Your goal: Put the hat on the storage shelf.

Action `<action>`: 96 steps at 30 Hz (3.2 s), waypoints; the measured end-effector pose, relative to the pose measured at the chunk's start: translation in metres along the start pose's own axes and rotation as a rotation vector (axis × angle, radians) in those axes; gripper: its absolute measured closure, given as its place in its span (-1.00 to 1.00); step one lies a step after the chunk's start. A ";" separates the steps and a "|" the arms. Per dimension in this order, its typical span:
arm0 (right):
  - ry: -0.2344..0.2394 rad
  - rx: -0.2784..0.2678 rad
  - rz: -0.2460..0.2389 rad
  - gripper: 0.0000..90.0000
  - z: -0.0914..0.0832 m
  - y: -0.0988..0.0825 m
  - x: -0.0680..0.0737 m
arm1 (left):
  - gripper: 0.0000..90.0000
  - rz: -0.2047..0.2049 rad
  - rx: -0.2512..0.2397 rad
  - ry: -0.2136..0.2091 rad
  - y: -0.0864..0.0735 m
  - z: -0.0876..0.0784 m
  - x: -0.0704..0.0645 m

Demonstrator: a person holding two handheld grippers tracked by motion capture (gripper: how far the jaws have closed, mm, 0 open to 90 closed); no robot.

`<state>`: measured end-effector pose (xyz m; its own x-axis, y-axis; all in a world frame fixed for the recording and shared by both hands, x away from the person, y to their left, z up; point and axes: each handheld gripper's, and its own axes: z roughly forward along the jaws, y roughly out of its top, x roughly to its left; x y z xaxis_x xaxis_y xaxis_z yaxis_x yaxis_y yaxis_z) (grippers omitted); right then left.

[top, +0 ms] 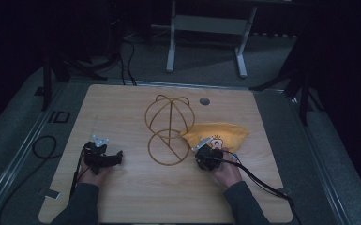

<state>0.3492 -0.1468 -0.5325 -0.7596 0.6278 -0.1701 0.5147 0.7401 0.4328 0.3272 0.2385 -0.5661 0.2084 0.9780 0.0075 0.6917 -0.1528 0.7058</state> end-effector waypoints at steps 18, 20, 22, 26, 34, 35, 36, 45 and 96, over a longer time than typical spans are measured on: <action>0.081 0.045 -0.011 0.84 -0.020 0.003 -0.022 | -0.75 -0.001 -0.001 -0.001 0.000 0.000 0.000; 0.080 0.044 -0.019 0.84 -0.025 0.003 -0.024 | -0.74 0.000 -0.001 -0.001 0.000 0.000 0.000; 0.073 0.042 -0.020 0.83 -0.029 0.003 -0.026 | -0.75 0.000 -0.001 -0.001 0.000 0.000 0.000; 0.069 0.033 -0.021 0.83 -0.038 0.004 -0.028 | -0.75 -0.001 -0.001 -0.001 0.000 0.000 0.000; 0.069 0.019 -0.027 0.83 -0.053 0.007 -0.033 | -0.75 0.000 -0.001 -0.001 0.000 0.000 0.000; 0.070 0.014 -0.026 0.83 -0.055 0.007 -0.033 | -0.74 -0.001 -0.001 -0.001 0.000 0.000 0.000; 0.069 0.013 -0.025 0.83 -0.056 0.007 -0.034 | -0.74 -0.001 -0.001 -0.001 0.000 0.000 0.000; 0.057 -0.004 -0.035 0.83 -0.073 0.010 -0.040 | -0.75 -0.002 -0.001 -0.001 0.000 0.000 0.000; -0.057 -0.051 -0.071 0.83 -0.149 0.028 -0.074 | -0.75 -0.002 0.001 -0.002 0.000 0.000 0.000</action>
<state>0.3603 -0.2082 -0.3762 -0.7688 0.5878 -0.2518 0.4382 0.7711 0.4620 0.3272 0.2384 -0.5659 0.2086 0.9780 0.0048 0.6929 -0.1513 0.7050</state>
